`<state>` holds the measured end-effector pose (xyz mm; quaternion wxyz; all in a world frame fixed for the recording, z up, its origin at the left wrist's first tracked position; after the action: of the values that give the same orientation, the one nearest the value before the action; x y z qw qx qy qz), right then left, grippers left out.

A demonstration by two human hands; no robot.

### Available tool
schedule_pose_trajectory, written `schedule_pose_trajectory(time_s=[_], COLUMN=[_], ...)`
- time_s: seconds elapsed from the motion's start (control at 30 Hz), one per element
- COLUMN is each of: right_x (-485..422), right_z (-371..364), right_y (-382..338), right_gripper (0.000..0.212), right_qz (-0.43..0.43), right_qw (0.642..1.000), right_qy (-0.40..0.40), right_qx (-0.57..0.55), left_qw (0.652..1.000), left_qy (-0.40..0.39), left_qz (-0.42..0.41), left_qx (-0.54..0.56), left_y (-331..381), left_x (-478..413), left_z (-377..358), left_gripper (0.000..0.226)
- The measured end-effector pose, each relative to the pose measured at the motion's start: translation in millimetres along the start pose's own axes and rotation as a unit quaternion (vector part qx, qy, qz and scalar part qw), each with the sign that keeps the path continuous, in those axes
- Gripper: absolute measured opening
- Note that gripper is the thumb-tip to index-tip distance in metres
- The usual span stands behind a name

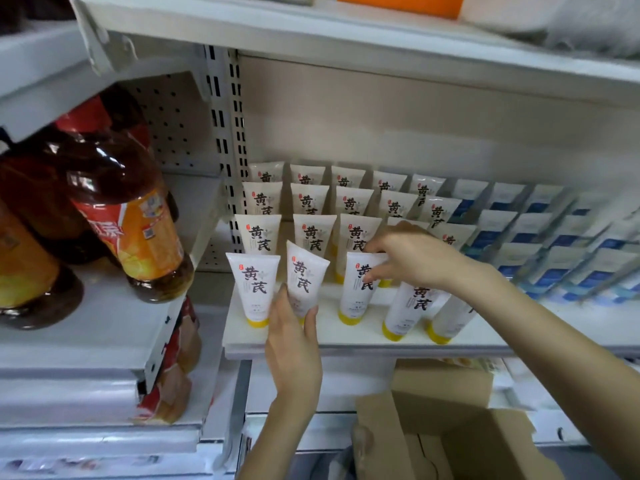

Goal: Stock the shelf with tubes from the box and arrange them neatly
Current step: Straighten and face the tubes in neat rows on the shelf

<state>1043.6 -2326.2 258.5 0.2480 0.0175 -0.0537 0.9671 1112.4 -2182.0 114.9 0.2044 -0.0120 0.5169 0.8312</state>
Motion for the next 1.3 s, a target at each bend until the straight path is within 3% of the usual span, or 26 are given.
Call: schedule_pose_trajectory(time_s=[0.2,0.37,0.67,0.77,1.3], right_x=[0,3,1,3,3], right_z=[2,2,2,3,0], right_y=[-3,-3,-5,-5,2], right_gripper=[0.030,0.020,0.022,0.015,0.019], right_qz=[0.007,0.002,-0.001,-0.001,-0.020], right_qw=[1.000,1.000,1.000,1.000,1.000], right_qy=[-0.008,-0.003,0.003,0.003,-0.002], right_qx=[0.002,-0.002,0.003,-0.009,0.001], left_qw=[1.000,0.998,0.997,0.995,0.995], left_qy=[-0.012,-0.024,-0.042,-0.050,-0.042], left_qz=[-0.011,0.025,-0.015,-0.004,-0.013], left_qx=[0.010,0.048,0.070,0.090,0.090], left_y=[1,-1,-6,-11,-13], left_x=[-2,-1,-2,-4,-6], left_z=[1,1,1,0,-2], left_gripper=[0.044,0.038,0.040,0.037,0.035])
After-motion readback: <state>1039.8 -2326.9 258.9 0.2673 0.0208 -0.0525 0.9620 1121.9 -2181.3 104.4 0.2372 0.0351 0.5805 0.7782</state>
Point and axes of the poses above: each hand's wrist, its own x-axis away from the middle knuckle, its own z-axis out of the back of the hand, y = z × x, the point moved 3 cm from there along -x, towards the middle knuckle, and after that the axes turned 6 degrees about y, right-handed, at the moved point
